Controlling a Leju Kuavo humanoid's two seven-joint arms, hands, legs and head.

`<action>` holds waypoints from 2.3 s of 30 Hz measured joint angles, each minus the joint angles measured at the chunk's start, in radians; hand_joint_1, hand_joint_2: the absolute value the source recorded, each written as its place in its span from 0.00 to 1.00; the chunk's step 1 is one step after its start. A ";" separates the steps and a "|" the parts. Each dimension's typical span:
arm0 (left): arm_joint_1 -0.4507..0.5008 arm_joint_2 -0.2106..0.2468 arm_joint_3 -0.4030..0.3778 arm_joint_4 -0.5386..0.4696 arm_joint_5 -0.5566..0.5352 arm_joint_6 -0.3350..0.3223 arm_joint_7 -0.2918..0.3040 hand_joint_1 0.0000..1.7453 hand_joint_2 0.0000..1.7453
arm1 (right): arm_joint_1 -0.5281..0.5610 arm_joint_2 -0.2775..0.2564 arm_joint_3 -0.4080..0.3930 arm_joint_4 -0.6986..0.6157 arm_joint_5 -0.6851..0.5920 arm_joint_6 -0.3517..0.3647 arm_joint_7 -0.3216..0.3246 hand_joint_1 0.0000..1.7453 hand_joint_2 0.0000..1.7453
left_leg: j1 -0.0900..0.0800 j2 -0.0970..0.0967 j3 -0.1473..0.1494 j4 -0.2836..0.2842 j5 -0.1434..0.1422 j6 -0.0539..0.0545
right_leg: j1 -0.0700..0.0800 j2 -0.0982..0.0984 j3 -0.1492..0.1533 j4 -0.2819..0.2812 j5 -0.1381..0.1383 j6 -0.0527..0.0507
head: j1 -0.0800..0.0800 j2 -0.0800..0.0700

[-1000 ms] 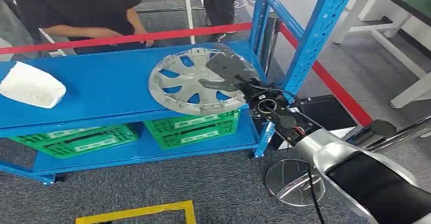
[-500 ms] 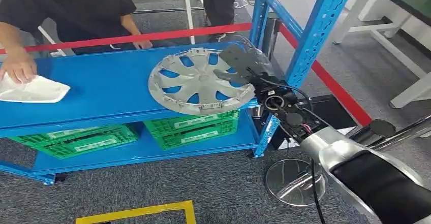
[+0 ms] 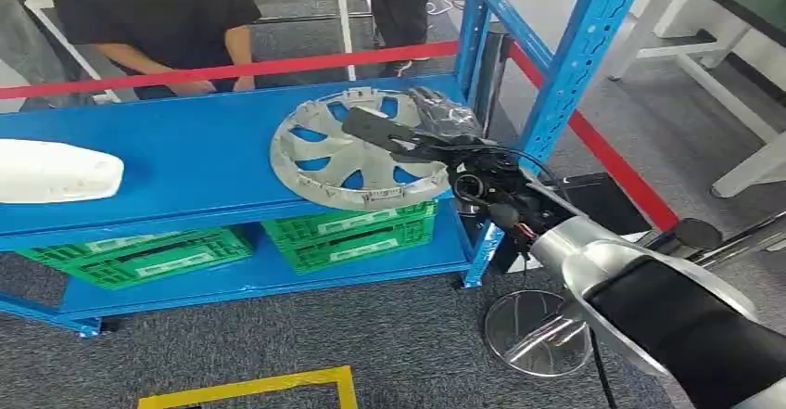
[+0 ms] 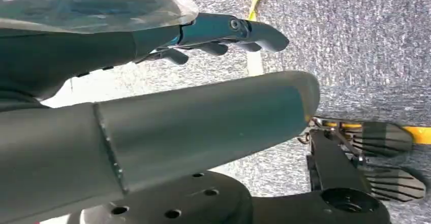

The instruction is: Take the parts from the cabinet and place them on the table.

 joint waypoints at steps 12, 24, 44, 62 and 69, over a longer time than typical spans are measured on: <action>-0.003 0.003 -0.018 0.000 -0.006 0.000 0.014 0.00 0.00 | -0.035 0.048 0.042 0.152 0.001 0.035 -0.032 0.00 1.00 | 0.000 0.000 0.000 0.000 0.000 0.000 | 0.000 0.000 0.000 0.000 0.000 0.000 | 0.000 0.000; -0.009 0.003 -0.027 0.000 -0.010 0.000 0.017 0.00 0.00 | -0.036 0.056 0.061 0.234 -0.018 0.069 -0.081 0.00 1.00 | 0.000 0.000 0.000 0.000 0.000 0.000 | 0.000 0.000 0.000 -0.001 0.000 0.000 | 0.000 0.000; -0.011 0.002 -0.048 0.000 -0.009 -0.005 0.022 0.00 0.00 | -0.008 0.064 0.080 0.328 -0.038 0.072 -0.143 0.00 1.00 | 0.000 0.000 0.000 0.000 0.000 0.000 | 0.000 0.000 0.000 -0.001 0.000 0.000 | 0.000 0.000; -0.011 0.000 -0.058 0.000 -0.006 -0.009 0.019 0.00 0.00 | 0.015 0.065 0.104 0.337 0.003 0.071 -0.227 0.00 1.00 | 0.000 0.000 0.000 0.000 0.000 0.000 | 0.000 0.000 0.000 -0.001 0.000 0.000 | 0.000 0.000; -0.008 0.002 -0.065 0.000 0.006 -0.013 0.015 0.00 0.00 | 0.020 0.065 0.115 0.339 0.021 0.098 -0.234 0.00 1.00 | 0.000 0.000 0.000 0.000 0.000 0.000 | 0.000 0.000 0.000 -0.001 0.000 0.000 | 0.000 0.000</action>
